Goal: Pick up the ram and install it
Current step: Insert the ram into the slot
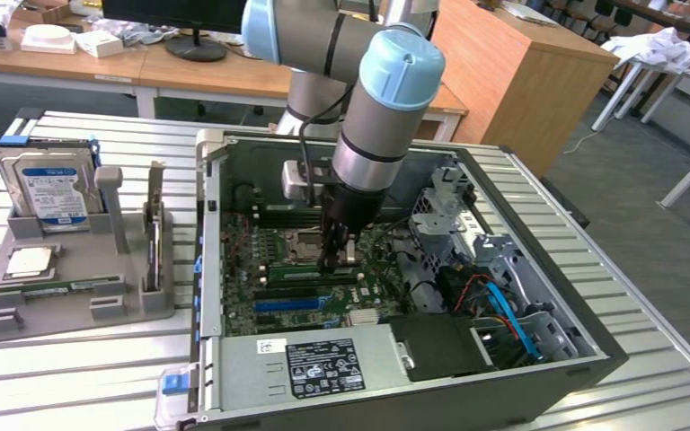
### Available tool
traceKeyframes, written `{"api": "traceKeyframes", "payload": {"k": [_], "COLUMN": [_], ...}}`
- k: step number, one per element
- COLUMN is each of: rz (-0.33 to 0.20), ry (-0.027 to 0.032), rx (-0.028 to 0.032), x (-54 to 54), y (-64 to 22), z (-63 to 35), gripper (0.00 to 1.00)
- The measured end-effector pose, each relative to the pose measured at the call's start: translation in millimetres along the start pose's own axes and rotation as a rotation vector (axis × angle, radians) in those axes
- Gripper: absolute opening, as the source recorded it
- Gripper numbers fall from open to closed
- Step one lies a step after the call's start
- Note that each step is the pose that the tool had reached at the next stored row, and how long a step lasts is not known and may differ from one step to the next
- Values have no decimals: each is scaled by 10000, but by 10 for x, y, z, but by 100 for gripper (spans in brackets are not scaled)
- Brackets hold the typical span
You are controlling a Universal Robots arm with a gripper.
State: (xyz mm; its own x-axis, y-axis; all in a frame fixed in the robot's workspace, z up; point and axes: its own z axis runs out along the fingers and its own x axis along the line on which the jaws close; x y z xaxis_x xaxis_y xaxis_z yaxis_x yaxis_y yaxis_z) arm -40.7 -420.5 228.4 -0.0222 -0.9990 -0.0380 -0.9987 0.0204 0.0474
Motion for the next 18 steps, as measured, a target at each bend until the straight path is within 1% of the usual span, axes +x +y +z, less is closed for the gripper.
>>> {"api": "traceKeyframes", "payload": {"k": [2,6,11,15,18], "rz": [0,-2,-3,-4,-5], "ry": [-3,-48,-48,-51,-49], "rx": [-1,-1,-2,25,26], "x": [1,1,1,0,6], "y": [0,0,-1,5,9], "z": [2,10,10,-10,-11], "gripper": [12,12,12,12,12]}}
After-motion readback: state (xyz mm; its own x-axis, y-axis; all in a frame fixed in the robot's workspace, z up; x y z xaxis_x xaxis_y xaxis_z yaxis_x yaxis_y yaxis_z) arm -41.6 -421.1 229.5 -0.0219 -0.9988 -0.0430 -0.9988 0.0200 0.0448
